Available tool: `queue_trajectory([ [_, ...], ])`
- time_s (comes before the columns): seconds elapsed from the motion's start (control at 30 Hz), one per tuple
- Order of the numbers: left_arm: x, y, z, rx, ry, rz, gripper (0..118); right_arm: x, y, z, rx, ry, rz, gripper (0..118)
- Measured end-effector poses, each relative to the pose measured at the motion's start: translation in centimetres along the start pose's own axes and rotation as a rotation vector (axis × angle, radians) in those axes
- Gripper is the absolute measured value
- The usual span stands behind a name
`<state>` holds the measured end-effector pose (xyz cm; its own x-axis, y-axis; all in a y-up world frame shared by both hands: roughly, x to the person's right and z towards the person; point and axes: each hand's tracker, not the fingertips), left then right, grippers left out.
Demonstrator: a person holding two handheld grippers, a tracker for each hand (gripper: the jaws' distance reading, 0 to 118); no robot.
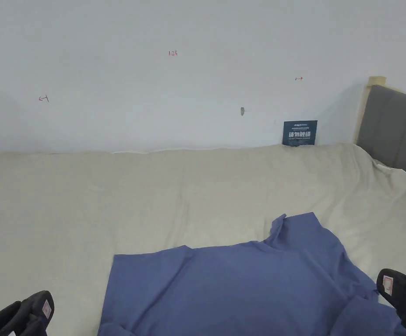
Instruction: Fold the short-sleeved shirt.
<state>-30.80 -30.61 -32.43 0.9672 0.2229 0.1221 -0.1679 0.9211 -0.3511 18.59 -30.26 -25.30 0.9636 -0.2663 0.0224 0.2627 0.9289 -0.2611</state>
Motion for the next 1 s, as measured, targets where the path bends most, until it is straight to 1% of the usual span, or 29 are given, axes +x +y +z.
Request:
queue_trajectory([
  [0.03,-0.3,0.3,-0.2,-0.005,-0.003,-0.003,0,-0.4,0.4,-0.3,-0.010,-0.004,0.045,2],
  [0.07,0.1,0.9,-0.5,-0.003,-0.012,-0.003,0,-0.5,0.5,-0.5,-0.006,-0.011,0.067,2],
  [0.1,0.0,1.7,-1.0,0.004,-0.006,-0.003,0,-0.7,0.5,-0.8,-0.001,-0.007,0.070,2],
  [0.17,-0.5,3.1,-2.6,-0.005,-0.039,0.068,0,-1.0,0.6,-1.7,-0.017,0.017,0.051,2],
  [0.27,-1.0,5.7,-6.8,-0.057,-0.112,0.144,0,-0.8,-0.1,-3.8,-0.056,0.036,-0.043,2],
  [0.3,-1.1,6.8,-9.2,-0.112,-0.117,0.127,0,-0.5,-0.3,-4.6,-0.069,0.043,-0.068,2],
  [0.37,-1.8,8.2,-14.7,-0.226,-0.156,0.111,0,0.0,-1.1,-6.3,-0.078,0.040,-0.078,2],
  [0.5,-1.9,8.1,-27.2,-0.568,-0.078,0.099,0,1.2,-2.5,-9.3,-0.149,-0.020,-0.097,2],
  [0.53,-2.1,7.6,-30.3,-0.684,-0.068,0.076,0,1.5,-2.9,-9.8,-0.161,-0.028,-0.110,2],
  [0.57,-2.2,7.2,-32.5,-0.746,-0.041,0.059,0,1.8,-3.1,-10.1,-0.176,-0.032,-0.122,2],
  [0.6,-2.3,6.6,-35.0,-0.808,0.017,0.002,11,2.1,-3.4,-10.6,-0.194,-0.040,-0.132,2],
  [0.63,-2.2,6.0,-37.0,-0.857,0.067,-0.056,36,2.3,-3.8,-11.1,-0.213,-0.051,-0.141,2],
  [0.67,-2.1,5.7,-38.3,-0.856,0.097,-0.090,71,2.6,-4.0,-11.5,-0.224,-0.057,-0.150,2],
  [0.7,-2.1,5.1,-39.7,-0.873,0.107,-0.104,106,3.8,-4.5,-11.8,-0.236,-0.057,-0.164,2],
  [0.73,-1.9,4.6,-40.6,-0.906,0.083,-0.090,115,4.2,-4.7,-12.1,-0.247,-0.055,-0.180,2],
  [0.83,-1.3,4.1,-43.5,-0.907,0.063,-0.056,115,5.0,-5.1,-12.8,-0.274,-0.053,-0.224,2],
  [1.0,-1.1,2.5,-47.2,-0.953,0.067,-0.078,115,5.7,-6.0,-13.9,-0.308,-0.074,-0.224,2],
])
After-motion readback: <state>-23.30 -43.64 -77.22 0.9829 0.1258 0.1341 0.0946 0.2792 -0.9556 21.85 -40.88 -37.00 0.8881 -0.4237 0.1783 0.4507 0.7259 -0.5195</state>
